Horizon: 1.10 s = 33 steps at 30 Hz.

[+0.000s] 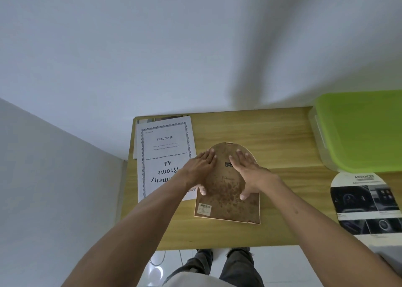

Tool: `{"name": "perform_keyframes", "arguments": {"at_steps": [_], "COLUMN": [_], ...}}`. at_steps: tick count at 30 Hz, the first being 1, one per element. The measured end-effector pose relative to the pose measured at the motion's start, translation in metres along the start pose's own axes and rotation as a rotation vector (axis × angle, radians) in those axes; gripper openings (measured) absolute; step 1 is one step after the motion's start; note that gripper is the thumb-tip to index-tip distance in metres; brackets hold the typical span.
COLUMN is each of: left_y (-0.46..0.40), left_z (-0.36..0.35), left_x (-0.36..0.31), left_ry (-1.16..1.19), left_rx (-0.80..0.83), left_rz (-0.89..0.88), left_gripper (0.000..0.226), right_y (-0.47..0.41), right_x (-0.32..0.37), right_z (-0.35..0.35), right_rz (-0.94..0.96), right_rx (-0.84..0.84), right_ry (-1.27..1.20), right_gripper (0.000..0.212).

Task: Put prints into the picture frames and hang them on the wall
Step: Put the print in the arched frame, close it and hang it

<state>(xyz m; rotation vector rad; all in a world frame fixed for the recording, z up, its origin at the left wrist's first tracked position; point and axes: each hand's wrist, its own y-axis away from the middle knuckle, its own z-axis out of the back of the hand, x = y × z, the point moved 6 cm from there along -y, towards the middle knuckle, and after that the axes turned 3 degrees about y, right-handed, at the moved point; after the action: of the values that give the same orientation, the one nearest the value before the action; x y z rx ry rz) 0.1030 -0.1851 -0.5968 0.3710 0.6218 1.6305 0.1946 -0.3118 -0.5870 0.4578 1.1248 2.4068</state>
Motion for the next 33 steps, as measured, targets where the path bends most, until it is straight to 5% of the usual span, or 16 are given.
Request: {"name": "perform_keyframes", "arguments": {"at_steps": [7, 13, 17, 26, 33], "left_y": [-0.001, 0.012, 0.012, 0.009, -0.005], "left_z": [0.004, -0.006, -0.009, -0.001, 0.010], "left_x": [-0.006, -0.006, -0.010, -0.025, -0.026], "left_ry": [0.043, 0.319, 0.289, 0.128, 0.041], "left_rx": [0.004, -0.051, -0.021, 0.019, -0.065], "left_rz": [0.004, 0.028, 0.034, 0.086, 0.074], "left_gripper": [0.143, 0.145, 0.144, 0.144, 0.115], "right_y": [-0.006, 0.007, 0.009, -0.002, -0.007], "right_x": [0.010, -0.015, -0.020, -0.017, -0.007], "right_z": [-0.004, -0.015, -0.021, -0.018, -0.010], "right_rz": [-0.088, -0.076, -0.017, -0.068, -0.121], "right_rx": [-0.082, -0.044, -0.053, -0.055, -0.092], "right_ry": [0.049, -0.252, -0.278, -0.033, 0.250], "right_gripper": [0.149, 0.154, 0.151, 0.152, 0.151]}}
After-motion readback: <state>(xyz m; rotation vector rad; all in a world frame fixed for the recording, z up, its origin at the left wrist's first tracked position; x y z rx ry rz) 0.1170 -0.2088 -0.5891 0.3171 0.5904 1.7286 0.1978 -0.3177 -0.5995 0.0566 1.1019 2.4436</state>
